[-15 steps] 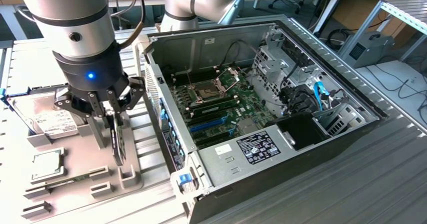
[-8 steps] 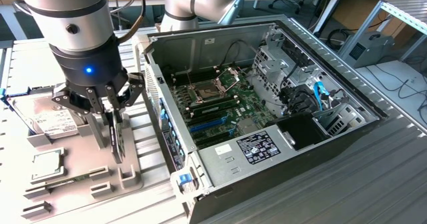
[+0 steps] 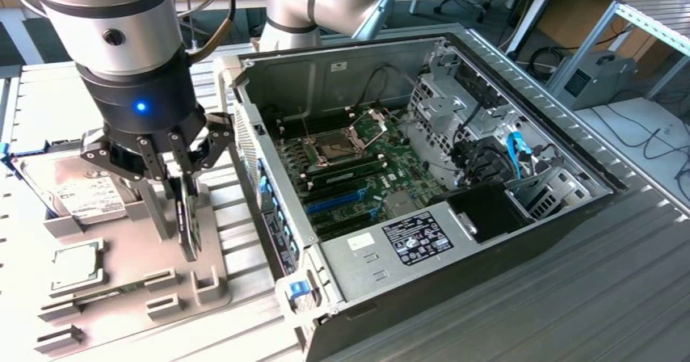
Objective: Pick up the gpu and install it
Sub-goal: 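Pick up the gpu and move the gpu toward the slot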
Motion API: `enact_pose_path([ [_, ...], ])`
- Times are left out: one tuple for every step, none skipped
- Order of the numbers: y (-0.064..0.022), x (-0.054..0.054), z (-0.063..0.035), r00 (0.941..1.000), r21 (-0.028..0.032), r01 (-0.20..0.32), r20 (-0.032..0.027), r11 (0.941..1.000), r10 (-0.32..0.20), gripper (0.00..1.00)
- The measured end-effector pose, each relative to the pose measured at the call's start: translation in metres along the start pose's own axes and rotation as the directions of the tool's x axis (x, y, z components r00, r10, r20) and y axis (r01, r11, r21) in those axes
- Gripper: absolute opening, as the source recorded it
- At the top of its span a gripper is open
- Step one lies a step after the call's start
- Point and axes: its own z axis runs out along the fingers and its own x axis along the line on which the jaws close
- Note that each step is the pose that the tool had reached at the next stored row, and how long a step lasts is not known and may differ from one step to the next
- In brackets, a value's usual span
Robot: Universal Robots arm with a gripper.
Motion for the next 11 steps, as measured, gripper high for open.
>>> enact_pose_path([
  [0.0000,0.0000,-0.0002,1.0000,0.0000,0.000,0.0000,1.0000,0.000,0.26],
  [0.0000,0.0000,-0.0004,1.0000,0.0001,0.000,-0.0001,1.0000,0.000,0.26],
  [0.0000,0.0000,-0.0007,1.0000,0.0001,0.000,0.0000,1.0000,0.000,0.26],
  [0.0000,0.0000,-0.0010,1.0000,0.0000,0.000,0.0000,1.0000,0.000,0.26],
  [0.0000,0.0000,-0.0012,1.0000,0.0001,0.000,-0.0001,1.0000,0.000,0.26],
  [0.0000,0.0000,-0.0014,1.0000,0.0001,0.000,-0.0001,1.0000,0.000,0.26],
  [0.0000,-0.0001,-0.0016,1.0000,0.0000,0.000,0.0000,1.0000,0.000,0.26],
  [0.0000,0.0000,-0.0018,1.0000,0.0001,0.000,-0.0001,1.0000,0.000,0.26],
  [0.0000,-0.0001,-0.0033,1.0000,0.0001,0.000,-0.0001,1.0000,0.000,0.26],
  [0.0000,-0.0002,-0.0049,1.0000,0.0001,0.000,-0.0001,1.0000,0.000,0.26],
  [0.0000,-0.0001,-0.0051,1.0000,0.0001,0.000,0.0000,1.0000,0.000,0.26],
])
